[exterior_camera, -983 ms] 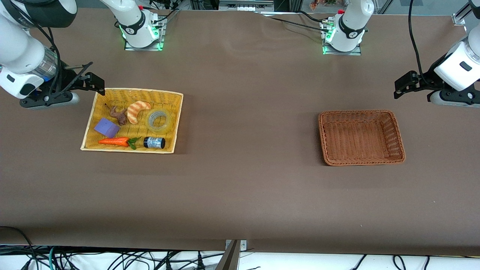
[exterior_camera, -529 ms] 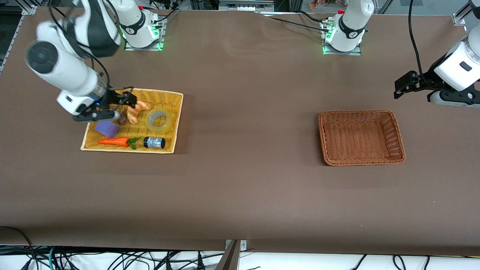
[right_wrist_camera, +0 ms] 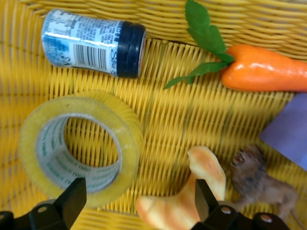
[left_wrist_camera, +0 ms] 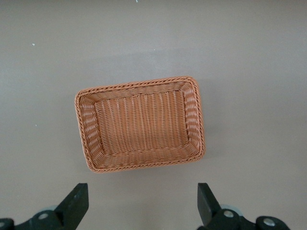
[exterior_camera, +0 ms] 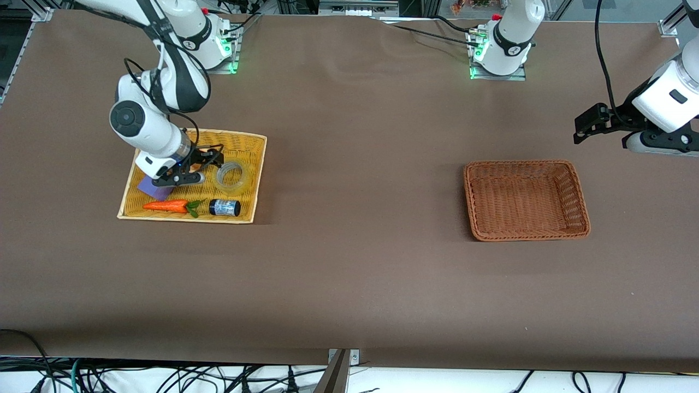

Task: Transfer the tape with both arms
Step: 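Lower the right gripper into the yellow tray and grasp the tape roll, then lift the tape roll and carry it toward the table middle, then set the tape down with the right gripper while the left gripper approaches, then grasp the tape roll with the left gripper while the right gripper retracts, then carry the tape roll with the left gripper into the brown basket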

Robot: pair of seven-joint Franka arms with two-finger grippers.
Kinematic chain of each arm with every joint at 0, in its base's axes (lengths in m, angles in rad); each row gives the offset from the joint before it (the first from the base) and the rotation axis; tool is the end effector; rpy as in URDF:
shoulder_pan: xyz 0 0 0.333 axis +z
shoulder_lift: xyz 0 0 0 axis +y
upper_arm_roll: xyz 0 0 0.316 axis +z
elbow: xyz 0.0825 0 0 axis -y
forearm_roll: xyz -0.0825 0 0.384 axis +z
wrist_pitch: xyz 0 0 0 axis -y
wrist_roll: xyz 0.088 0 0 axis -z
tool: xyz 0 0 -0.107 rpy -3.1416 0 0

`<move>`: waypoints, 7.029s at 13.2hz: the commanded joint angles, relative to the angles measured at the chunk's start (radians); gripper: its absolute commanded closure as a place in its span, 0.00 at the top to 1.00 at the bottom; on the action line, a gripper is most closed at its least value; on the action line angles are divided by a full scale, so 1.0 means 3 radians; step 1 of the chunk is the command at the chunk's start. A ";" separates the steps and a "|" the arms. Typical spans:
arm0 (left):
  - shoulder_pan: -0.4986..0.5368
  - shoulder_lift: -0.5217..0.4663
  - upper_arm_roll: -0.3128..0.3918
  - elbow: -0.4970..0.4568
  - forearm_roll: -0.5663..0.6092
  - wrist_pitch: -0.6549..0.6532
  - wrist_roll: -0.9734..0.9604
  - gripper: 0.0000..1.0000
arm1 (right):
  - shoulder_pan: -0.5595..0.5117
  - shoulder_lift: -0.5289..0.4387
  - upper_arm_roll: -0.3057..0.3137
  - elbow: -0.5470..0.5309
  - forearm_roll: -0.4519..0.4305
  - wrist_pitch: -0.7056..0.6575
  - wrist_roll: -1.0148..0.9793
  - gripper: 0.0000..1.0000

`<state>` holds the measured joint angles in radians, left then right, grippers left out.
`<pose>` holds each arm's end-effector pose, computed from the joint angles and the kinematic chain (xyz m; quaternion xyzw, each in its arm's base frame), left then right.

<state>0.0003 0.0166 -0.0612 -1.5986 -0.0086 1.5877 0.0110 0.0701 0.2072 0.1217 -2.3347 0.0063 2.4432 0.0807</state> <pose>0.5590 -0.0347 0.6036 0.9993 -0.0358 -0.0138 0.0045 0.4982 0.0978 0.2405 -0.9973 -0.0523 0.0501 0.0077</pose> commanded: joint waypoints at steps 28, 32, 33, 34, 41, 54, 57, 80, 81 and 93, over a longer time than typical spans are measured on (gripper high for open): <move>-0.0001 0.0078 -0.0011 0.0098 0.0029 -0.0087 0.0060 1.00 | 0.1995 0.1855 0.0412 0.2986 -0.0117 -0.0660 0.3917 0.00; -0.0001 0.0078 -0.0011 0.0098 0.0029 -0.0087 0.0060 1.00 | 0.2011 0.1948 0.0412 0.2971 -0.0287 -0.0566 0.4047 0.01; -0.0006 0.0078 -0.0011 0.0098 0.0029 -0.0087 0.0055 1.00 | 0.2006 0.1948 0.0412 0.2971 -0.0282 -0.0566 0.4042 0.22; -0.0006 0.0078 -0.0011 0.0098 0.0029 -0.0087 0.0050 1.00 | 0.1991 0.1948 0.0407 0.2971 -0.0266 -0.0566 0.4031 0.41; -0.0032 0.0113 -0.0026 0.0083 0.0014 -0.0148 0.0055 1.00 | 0.1629 0.1250 0.0397 0.2819 -0.0215 -0.1121 0.3752 1.00; -0.0625 0.1585 -0.1059 -0.0371 0.0052 0.1480 -0.1274 1.00 | -0.0100 -0.0558 -0.0375 0.2163 0.0137 -0.2816 -0.0907 1.00; -0.0783 0.1825 -0.1054 -0.0781 0.0198 0.2330 -0.1335 1.00 | -0.0106 -0.0563 -0.0380 0.2163 0.0138 -0.2816 -0.0883 1.00; 0.0381 0.1719 -0.1018 -0.0158 0.0642 0.0675 -0.0423 0.00 | -0.0106 -0.0578 -0.0350 0.2173 0.0000 -0.2785 -0.0581 1.00; 0.0554 0.1734 -0.1023 -0.0163 0.0708 0.0685 -0.0122 0.00 | -0.0106 -0.0578 -0.0350 0.2178 0.0000 -0.2785 -0.0581 1.00; 0.0935 0.1470 -0.1181 -0.0690 0.1027 0.1244 0.0107 1.00 | -0.0106 -0.0583 -0.0355 0.2188 0.0000 -0.2770 -0.0612 1.00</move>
<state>0.2650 0.5539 -0.3745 -1.8188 0.3144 2.0456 0.0363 0.0410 0.0568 0.0100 -1.6674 0.0186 1.6057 -0.1113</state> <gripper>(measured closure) 0.291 0.000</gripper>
